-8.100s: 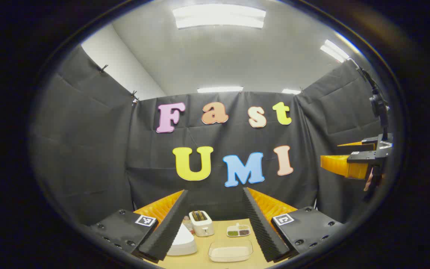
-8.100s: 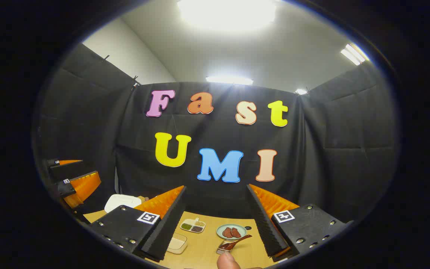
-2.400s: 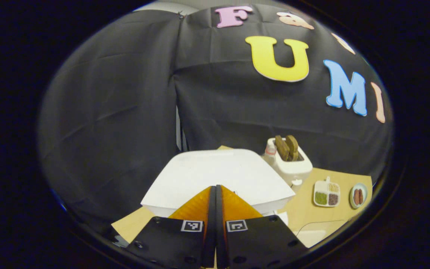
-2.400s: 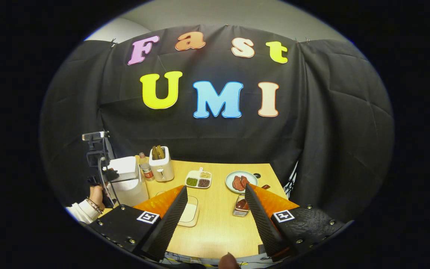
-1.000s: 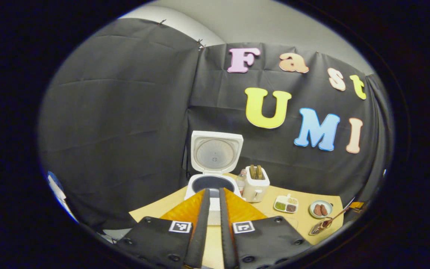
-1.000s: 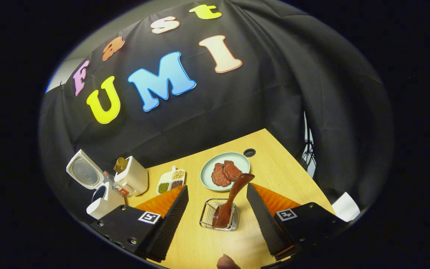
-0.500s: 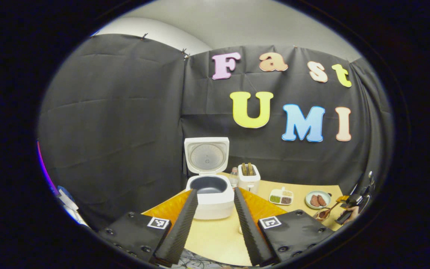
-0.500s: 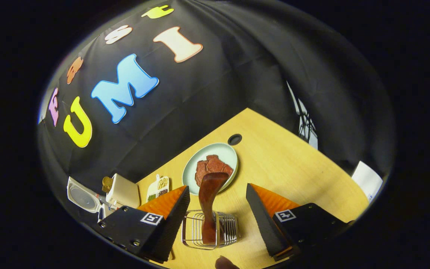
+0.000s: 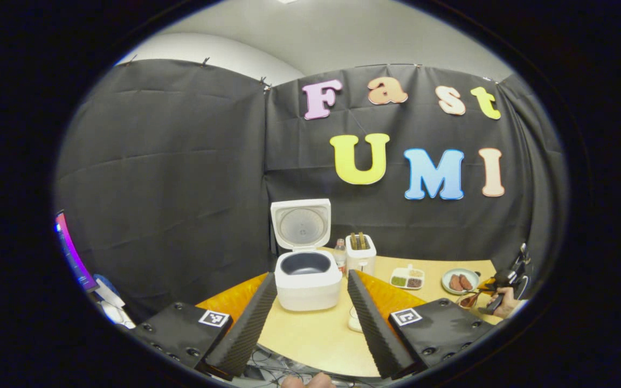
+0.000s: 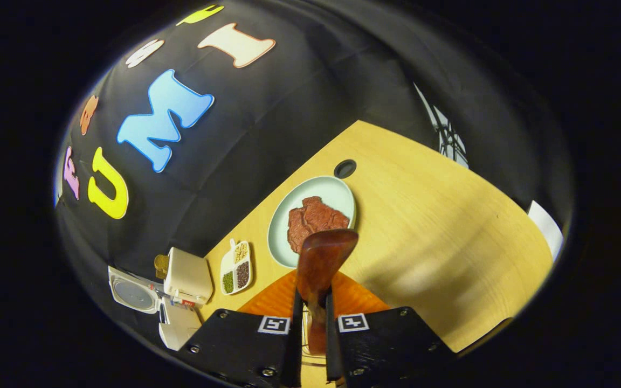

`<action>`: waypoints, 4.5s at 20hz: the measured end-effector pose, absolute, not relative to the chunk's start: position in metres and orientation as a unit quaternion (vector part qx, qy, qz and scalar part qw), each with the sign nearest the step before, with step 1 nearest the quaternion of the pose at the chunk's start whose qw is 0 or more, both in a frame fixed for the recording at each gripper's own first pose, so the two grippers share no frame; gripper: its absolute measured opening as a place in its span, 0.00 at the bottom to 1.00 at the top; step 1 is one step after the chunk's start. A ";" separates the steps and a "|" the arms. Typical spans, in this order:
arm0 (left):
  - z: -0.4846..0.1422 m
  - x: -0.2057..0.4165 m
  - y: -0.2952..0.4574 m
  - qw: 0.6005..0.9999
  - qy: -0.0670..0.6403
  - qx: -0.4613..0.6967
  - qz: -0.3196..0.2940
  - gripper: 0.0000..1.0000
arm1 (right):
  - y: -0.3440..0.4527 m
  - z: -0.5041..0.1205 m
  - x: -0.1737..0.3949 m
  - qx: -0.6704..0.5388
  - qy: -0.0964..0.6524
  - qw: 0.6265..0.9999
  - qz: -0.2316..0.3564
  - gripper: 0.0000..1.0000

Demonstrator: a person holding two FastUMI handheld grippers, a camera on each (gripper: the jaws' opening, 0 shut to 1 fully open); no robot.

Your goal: Close the left gripper, press the button to open the rice cooker; take a wooden spoon from the chopstick holder with the right hand, scoop a spoonful of rice and pour it into the rice cooker, then put the wooden spoon back into the chopstick holder.

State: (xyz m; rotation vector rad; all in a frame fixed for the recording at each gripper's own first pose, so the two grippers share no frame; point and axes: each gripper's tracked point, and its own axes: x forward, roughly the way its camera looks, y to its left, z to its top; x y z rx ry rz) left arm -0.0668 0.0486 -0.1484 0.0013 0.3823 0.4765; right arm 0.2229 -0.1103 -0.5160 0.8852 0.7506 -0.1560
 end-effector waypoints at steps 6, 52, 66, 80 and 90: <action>-0.156 -0.079 0.057 0.957 0.182 -0.035 0.225 0.92 | -0.112 -0.451 0.212 0.369 0.324 0.870 -0.045 0.18; -0.159 -0.130 0.229 0.935 0.182 -0.072 0.296 0.92 | 0.241 -0.463 0.217 0.477 0.447 0.746 0.130 0.18; -0.151 -0.120 0.227 0.940 0.171 -0.069 0.287 0.94 | 0.238 -0.365 0.233 0.538 0.384 0.730 0.172 0.18; -0.146 -0.160 0.266 0.921 0.166 -0.064 0.348 0.95 | 0.415 -0.264 0.315 0.511 0.344 0.742 0.265 0.17; -0.154 -0.192 0.302 0.891 0.184 -0.062 0.409 0.92 | 0.523 -0.348 0.333 0.260 0.361 0.848 0.288 0.18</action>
